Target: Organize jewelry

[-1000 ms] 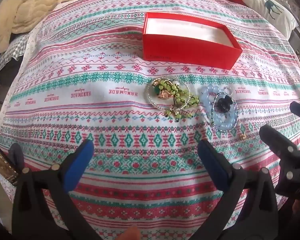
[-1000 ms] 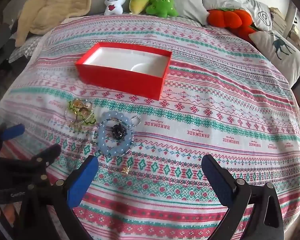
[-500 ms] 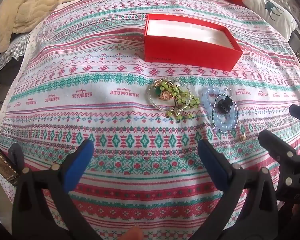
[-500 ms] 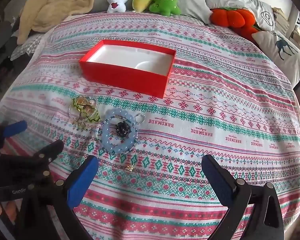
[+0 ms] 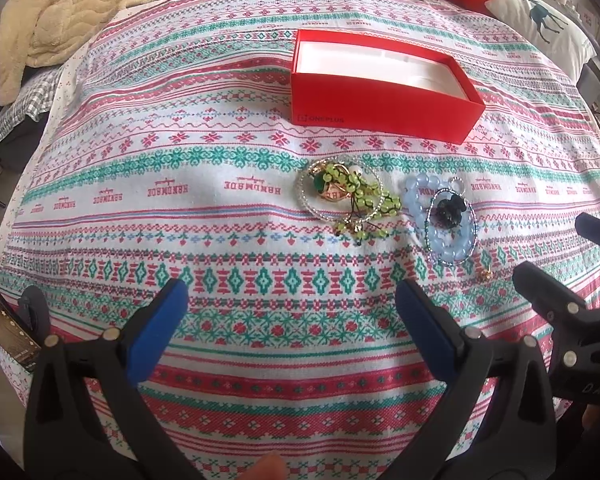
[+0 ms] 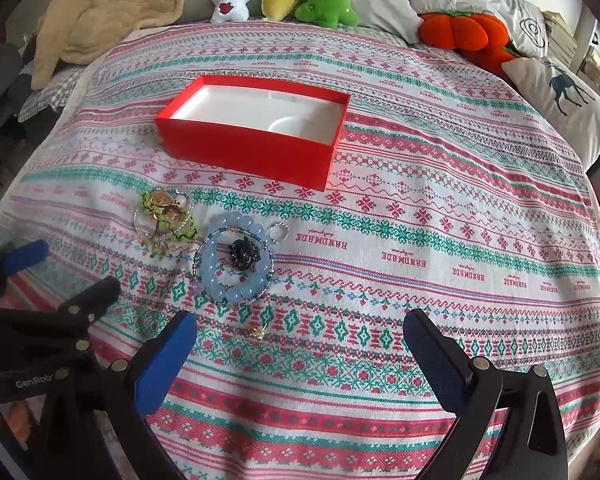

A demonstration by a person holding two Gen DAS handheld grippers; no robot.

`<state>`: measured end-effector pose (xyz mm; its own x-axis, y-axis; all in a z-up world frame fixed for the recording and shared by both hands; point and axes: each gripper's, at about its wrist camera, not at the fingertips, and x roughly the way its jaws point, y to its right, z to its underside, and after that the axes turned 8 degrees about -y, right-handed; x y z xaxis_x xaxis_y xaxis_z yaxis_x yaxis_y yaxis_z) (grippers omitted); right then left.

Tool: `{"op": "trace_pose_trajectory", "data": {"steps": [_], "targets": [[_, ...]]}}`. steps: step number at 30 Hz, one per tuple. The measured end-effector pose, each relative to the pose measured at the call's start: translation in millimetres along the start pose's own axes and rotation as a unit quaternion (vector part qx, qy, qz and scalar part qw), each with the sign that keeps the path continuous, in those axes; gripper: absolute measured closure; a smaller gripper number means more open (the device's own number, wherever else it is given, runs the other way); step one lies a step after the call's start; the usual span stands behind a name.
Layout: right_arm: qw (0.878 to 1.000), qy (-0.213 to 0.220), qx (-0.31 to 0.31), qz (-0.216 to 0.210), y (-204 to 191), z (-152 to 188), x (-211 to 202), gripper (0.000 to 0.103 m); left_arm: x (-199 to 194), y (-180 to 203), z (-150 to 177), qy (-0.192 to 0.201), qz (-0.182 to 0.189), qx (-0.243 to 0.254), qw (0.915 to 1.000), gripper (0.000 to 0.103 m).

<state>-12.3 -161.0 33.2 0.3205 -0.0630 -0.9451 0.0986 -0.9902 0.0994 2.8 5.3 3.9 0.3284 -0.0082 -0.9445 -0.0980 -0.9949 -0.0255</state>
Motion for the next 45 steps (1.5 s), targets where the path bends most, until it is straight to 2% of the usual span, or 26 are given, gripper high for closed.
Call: {"op": "trace_pose_trajectory", "data": {"steps": [45], "targets": [[1.0, -0.006, 0.003, -0.001, -1.7, 2.1, 3.8, 0.0, -3.0, 1.3, -0.2, 0.005, 0.001, 0.004, 1.0, 0.0]]}}
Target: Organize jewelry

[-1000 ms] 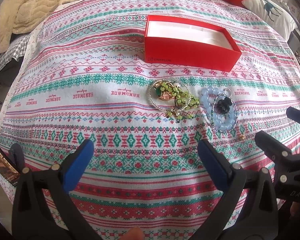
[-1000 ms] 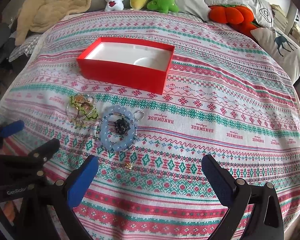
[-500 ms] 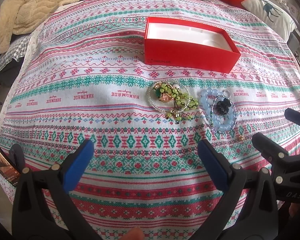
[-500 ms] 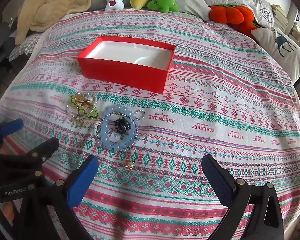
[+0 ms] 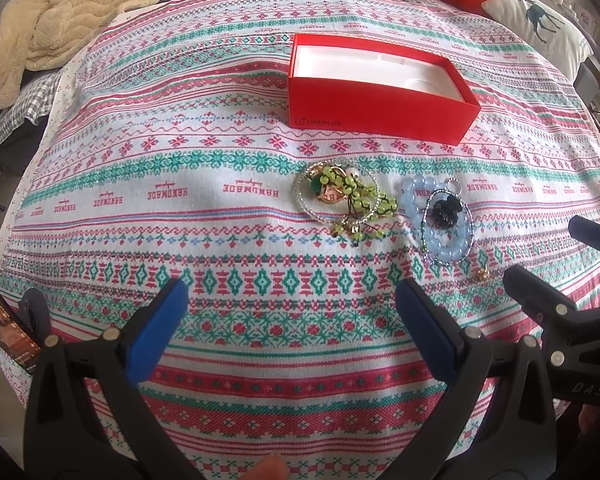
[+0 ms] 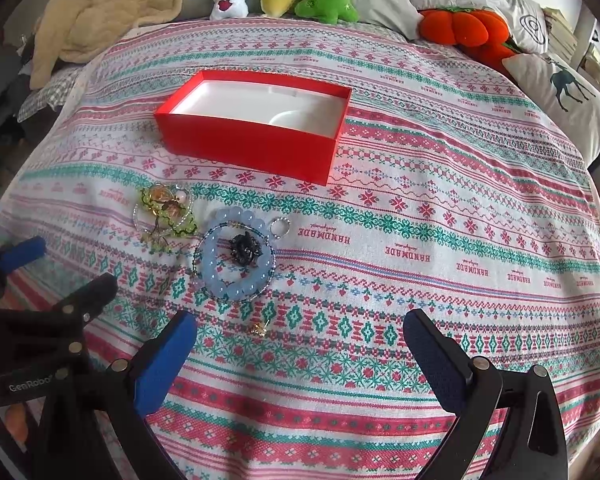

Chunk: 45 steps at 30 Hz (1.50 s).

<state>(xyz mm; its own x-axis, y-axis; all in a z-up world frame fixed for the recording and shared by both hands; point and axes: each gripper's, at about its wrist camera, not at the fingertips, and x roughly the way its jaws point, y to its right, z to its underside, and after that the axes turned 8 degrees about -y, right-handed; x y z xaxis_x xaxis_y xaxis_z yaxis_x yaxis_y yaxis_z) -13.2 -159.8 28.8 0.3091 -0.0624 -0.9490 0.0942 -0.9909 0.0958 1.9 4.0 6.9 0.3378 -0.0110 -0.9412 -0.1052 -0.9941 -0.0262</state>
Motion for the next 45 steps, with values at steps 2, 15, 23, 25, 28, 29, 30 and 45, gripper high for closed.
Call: {"op": "trace_pose_trajectory", "data": {"steps": [2, 15, 23, 25, 28, 29, 30, 45], "targets": [[1.0, 0.0, 0.0, 0.0, 0.2, 0.1, 0.0, 0.0, 0.2, 0.1, -0.4, 0.0, 0.0, 0.0, 1.0, 0.0], [1.0, 0.0, 0.0, 0.0, -0.1, 0.0, 0.4, 0.0, 2.4, -2.6, -0.2, -0.005, 0.002, -0.001, 1.0, 0.0], [1.0, 0.013, -0.011, 0.004, 5.3, -7.7, -2.7, 0.0, 9.1, -16.4, -8.1, -0.027, 0.012, -0.017, 0.9994, 0.0], [1.0, 0.01, -0.012, -0.01, 8.2, -11.1, -3.3, 0.0, 8.9, -19.3, -9.3, -0.024, 0.017, -0.021, 0.9993, 0.0], [0.999, 0.004, -0.016, -0.029, 11.1, -17.3, -2.6, 0.0, 8.6, -25.0, -13.9, -0.022, 0.027, -0.025, 0.9991, 0.0], [0.999, 0.002, -0.017, -0.035, 11.9, -19.5, -1.9, 0.0, 8.5, -26.8, -14.9, -0.019, 0.034, -0.024, 0.999, 0.0], [0.999, 0.0, -0.02, -0.04, 12.1, -21.4, -0.9, 0.0, 8.4, -28.4, -15.7, -0.017, 0.04, -0.02, 0.9989, 0.0], [0.987, -0.01, -0.078, -0.142, -6.2, -11.1, 38.5, 0.009, 36.9, -10.4, -25.7, 0.027, 0.099, 0.112, 0.9884, 0.004]]}}
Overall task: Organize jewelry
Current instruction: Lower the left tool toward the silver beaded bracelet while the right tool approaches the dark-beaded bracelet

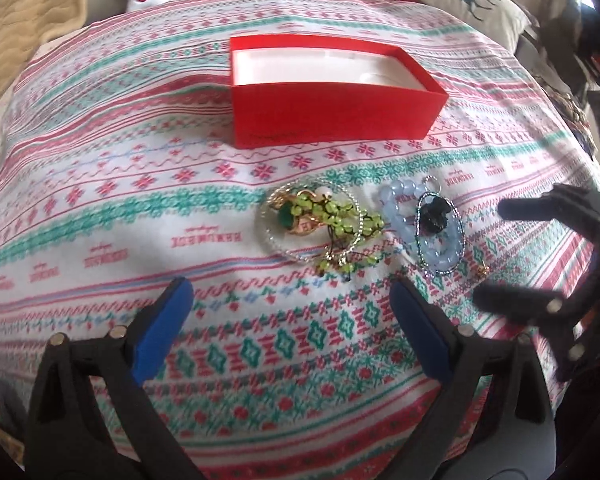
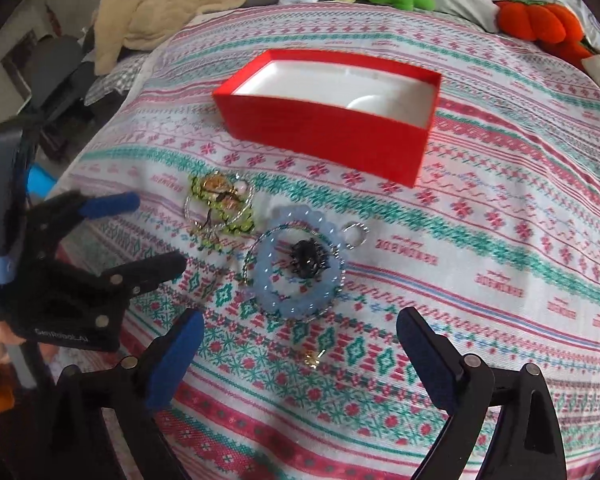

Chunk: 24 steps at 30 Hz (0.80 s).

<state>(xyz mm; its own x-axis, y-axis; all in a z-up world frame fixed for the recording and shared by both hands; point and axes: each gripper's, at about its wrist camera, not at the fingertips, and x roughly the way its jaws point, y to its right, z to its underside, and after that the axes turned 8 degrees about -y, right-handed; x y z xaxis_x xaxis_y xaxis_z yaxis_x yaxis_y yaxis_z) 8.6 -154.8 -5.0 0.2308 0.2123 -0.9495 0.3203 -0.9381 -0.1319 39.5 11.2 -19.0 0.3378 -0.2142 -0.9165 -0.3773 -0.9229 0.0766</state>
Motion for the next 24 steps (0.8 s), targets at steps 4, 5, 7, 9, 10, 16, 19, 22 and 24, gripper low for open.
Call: {"op": "trace_pose_trajectory", "data": {"steps": [4, 5, 7, 9, 10, 16, 19, 22, 24], "targets": [[1.0, -0.006, -0.002, 0.0, 1.1, 1.5, 14.5, 0.013, 5.3, 0.0, -4.1, 0.003, -0.001, 0.001, 1.0, 0.004], [1.0, -0.003, 0.001, 0.0, 2.0, 0.7, 16.0, 0.013, 7.6, -0.2, -5.8, 0.002, 0.001, -0.003, 1.0, 0.004], [1.0, 0.006, 0.004, -0.002, 1.6, -2.0, 17.4, 0.015, 9.3, -3.0, -6.6, 0.0, 0.004, -0.009, 0.9999, 0.005], [1.0, 0.011, 0.007, -0.002, 1.0, -4.5, 20.1, 0.019, 10.9, -2.9, -7.3, 0.0, 0.008, -0.01, 0.9999, 0.005], [1.0, 0.012, 0.008, 0.002, -0.3, -5.9, 21.6, 0.02, 11.3, -2.9, -7.3, 0.0, 0.009, -0.009, 0.9999, 0.005], [1.0, 0.016, 0.002, 0.024, -8.3, -16.7, 29.3, 0.041, 13.3, -6.7, -10.7, -0.001, 0.015, -0.017, 0.9997, 0.008], [0.999, 0.016, -0.001, 0.029, -12.0, -21.3, 33.2, 0.047, 12.8, -10.0, -11.9, -0.002, 0.021, -0.021, 0.9996, 0.008], [1.0, 0.015, -0.002, 0.025, -13.9, -24.5, 33.7, 0.059, 12.5, -11.1, -12.2, 0.0, 0.023, -0.021, 0.9995, 0.008], [1.0, 0.013, 0.001, 0.022, -10.4, -23.7, 31.5, 0.062, 13.1, -10.9, -14.6, 0.001, 0.023, -0.018, 0.9996, 0.008]]}}
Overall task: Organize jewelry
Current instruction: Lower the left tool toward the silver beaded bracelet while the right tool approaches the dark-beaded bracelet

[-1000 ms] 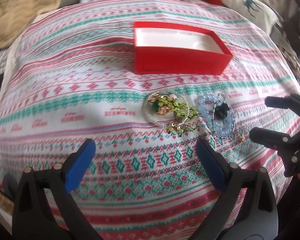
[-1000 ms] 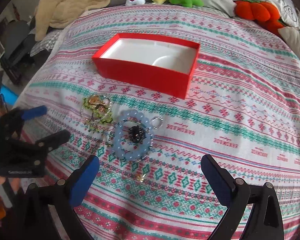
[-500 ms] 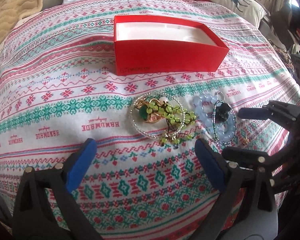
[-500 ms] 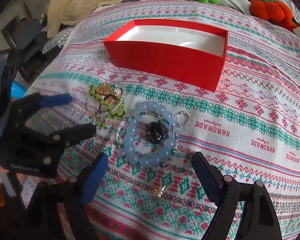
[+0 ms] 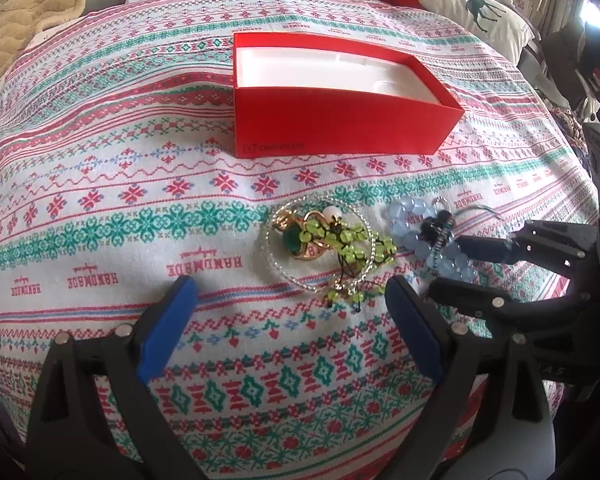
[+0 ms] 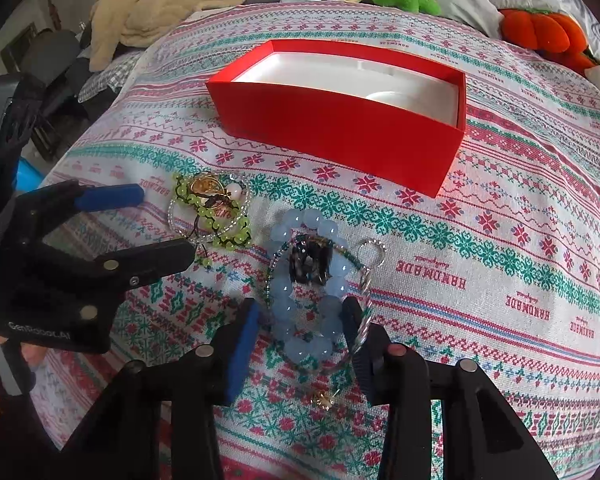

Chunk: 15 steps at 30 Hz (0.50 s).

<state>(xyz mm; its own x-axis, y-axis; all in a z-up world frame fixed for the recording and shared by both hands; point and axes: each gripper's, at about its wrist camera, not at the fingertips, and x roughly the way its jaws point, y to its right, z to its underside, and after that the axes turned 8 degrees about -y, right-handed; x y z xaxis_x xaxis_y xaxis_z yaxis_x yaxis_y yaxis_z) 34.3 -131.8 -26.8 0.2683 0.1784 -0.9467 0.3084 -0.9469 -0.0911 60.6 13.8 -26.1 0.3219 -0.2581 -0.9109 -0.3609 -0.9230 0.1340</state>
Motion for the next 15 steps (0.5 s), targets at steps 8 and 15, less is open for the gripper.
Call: {"op": "trace_pose_trajectory", "data": {"steps": [8, 15], "targets": [[1.0, -0.001, 0.003, -0.009, 7.0, 9.9, -9.9, 0.063, 9.0, 16.7, -8.3, 0.001, 0.004, 0.033, 0.9994, 0.011], [1.0, 0.001, 0.011, -0.016, 17.8, 15.5, -19.5, 0.063, 9.5, 22.1, -7.9, -0.006, 0.006, 0.046, 0.9989, 0.029]]}}
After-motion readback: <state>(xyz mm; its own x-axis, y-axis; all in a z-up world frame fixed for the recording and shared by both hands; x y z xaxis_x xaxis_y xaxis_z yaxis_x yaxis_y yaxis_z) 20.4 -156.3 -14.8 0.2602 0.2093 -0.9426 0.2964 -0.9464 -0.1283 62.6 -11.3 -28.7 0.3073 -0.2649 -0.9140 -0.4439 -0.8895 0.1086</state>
